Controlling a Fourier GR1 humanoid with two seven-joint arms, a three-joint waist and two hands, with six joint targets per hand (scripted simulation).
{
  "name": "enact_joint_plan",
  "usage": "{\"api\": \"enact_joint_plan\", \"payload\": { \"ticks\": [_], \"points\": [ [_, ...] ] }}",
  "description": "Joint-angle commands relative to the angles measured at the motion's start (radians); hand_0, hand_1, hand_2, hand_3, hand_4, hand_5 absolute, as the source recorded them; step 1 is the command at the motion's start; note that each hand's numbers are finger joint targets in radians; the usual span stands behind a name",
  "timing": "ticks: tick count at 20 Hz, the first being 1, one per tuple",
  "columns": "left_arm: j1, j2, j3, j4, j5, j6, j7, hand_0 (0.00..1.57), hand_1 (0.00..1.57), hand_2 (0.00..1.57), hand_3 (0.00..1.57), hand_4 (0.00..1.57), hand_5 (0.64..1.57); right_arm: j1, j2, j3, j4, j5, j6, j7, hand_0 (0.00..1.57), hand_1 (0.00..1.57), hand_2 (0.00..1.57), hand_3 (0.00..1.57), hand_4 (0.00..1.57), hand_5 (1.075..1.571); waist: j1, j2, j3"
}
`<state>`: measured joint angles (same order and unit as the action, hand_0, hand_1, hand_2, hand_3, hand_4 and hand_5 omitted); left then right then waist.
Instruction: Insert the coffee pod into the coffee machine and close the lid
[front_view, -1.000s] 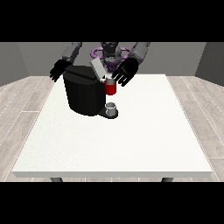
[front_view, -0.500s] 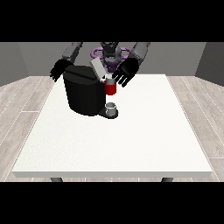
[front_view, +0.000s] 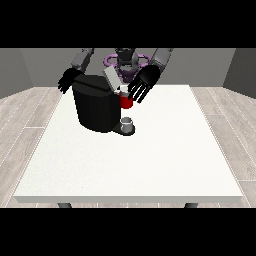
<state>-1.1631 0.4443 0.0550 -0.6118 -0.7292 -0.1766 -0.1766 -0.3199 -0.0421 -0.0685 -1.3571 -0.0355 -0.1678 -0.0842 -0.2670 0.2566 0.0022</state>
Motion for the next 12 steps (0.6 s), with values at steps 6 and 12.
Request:
{"api": "enact_joint_plan", "payload": {
  "ticks": [6,12],
  "points": [
    [-0.011,0.030,0.018,0.011,-0.016,-0.006,-0.006,0.00,0.00,0.00,0.00,0.00,1.571,0.017,0.014,0.010,0.010,0.011,-0.017,-0.003,0.00,0.00,0.00,0.00,0.37,1.571,-0.009,0.018,-0.0020],
    [-0.013,-0.033,0.001,-0.027,-0.017,-0.051,0.044,0.00,0.00,0.00,0.00,0.00,1.571,0.011,-0.021,-0.044,0.089,-0.019,0.009,-0.049,0.00,0.00,0.00,0.00,0.39,1.571,0.038,-0.043,-0.0015]
  ]
}}
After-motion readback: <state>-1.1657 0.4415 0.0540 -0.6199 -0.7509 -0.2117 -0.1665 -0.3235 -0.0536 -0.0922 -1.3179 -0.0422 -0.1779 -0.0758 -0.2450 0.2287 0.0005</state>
